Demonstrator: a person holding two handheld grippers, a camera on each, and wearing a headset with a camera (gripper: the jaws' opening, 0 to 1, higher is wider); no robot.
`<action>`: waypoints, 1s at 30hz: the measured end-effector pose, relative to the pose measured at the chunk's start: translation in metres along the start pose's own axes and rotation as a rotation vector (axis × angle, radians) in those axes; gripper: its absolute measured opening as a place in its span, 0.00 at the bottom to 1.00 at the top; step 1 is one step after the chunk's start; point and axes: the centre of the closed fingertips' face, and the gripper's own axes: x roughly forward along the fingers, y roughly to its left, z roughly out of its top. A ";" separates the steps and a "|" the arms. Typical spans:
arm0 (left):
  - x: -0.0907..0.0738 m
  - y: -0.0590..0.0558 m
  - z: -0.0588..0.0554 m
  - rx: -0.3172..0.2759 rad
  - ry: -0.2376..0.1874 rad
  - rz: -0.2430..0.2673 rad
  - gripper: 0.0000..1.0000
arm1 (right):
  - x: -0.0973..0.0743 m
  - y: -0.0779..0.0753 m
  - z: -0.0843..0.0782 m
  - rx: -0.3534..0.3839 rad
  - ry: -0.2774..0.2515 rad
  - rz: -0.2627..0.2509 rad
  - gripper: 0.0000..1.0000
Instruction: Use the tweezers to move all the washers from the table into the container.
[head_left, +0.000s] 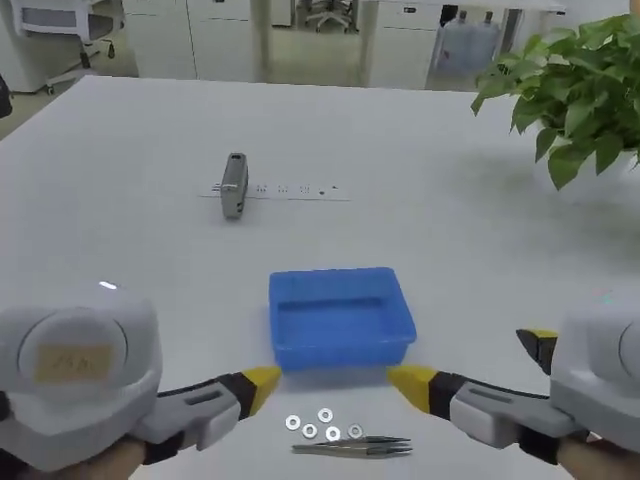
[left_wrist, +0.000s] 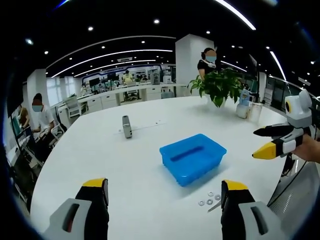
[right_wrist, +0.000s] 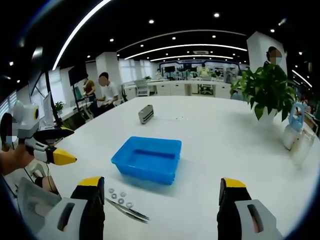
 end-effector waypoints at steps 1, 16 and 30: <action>0.001 0.000 -0.001 -0.001 -0.001 0.001 0.96 | 0.001 -0.001 -0.002 0.000 0.005 -0.004 0.94; 0.014 -0.006 -0.011 -0.002 0.020 -0.037 0.86 | 0.010 -0.009 -0.019 0.015 0.047 -0.015 0.91; 0.024 -0.069 -0.051 0.143 0.172 -0.306 0.46 | 0.013 -0.012 -0.042 0.025 0.101 0.007 0.87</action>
